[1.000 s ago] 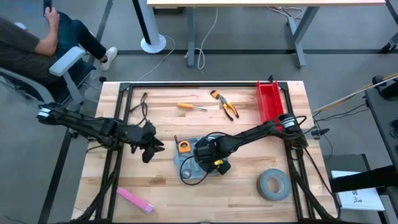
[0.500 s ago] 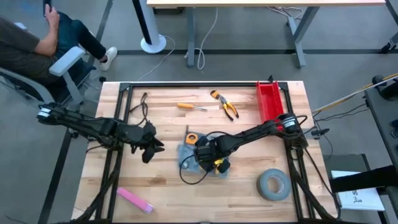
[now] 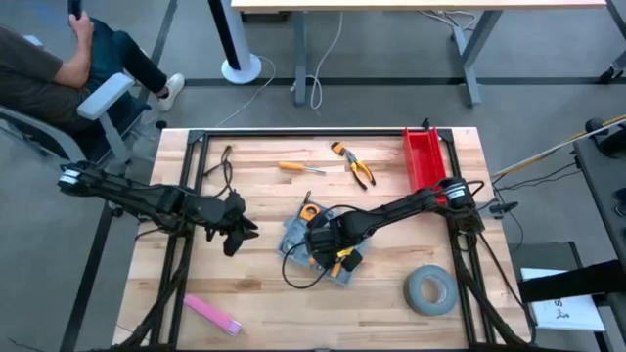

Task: Prefit tool cases
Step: Remove the yellow hammer from the pre-fit tool case, then remove the bottom yellow screwdriver bit set from the gray pre-fit tool case

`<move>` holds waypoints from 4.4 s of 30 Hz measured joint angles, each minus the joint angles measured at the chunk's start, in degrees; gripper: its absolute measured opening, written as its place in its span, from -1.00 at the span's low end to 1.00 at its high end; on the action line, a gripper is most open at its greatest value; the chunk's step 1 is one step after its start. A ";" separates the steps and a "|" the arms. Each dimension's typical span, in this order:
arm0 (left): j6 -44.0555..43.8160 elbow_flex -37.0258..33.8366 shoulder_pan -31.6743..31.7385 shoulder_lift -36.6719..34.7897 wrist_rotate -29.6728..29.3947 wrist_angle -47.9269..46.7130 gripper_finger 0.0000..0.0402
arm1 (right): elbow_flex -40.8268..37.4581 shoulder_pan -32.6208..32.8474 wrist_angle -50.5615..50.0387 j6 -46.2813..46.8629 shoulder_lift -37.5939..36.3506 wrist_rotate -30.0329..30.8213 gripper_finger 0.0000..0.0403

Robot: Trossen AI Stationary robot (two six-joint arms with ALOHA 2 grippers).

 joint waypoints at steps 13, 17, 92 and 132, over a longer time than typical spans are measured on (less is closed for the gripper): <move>0.46 0.00 0.00 0.00 -0.35 0.07 -0.32 | 2.03 -4.58 -1.41 6.05 -5.75 -0.88 -0.77; 0.76 0.00 0.00 0.00 -1.24 0.33 -0.32 | 2.03 -8.17 -1.08 9.31 -9.14 -3.16 -0.76; 0.90 -0.76 -2.04 9.05 -13.28 11.56 -0.32 | 2.03 -26.81 15.82 26.18 -1.06 -0.24 -0.51; -0.06 -0.74 -3.32 8.63 -12.17 11.10 -0.32 | 1.90 -24.18 2.72 28.85 -4.85 -19.55 -0.77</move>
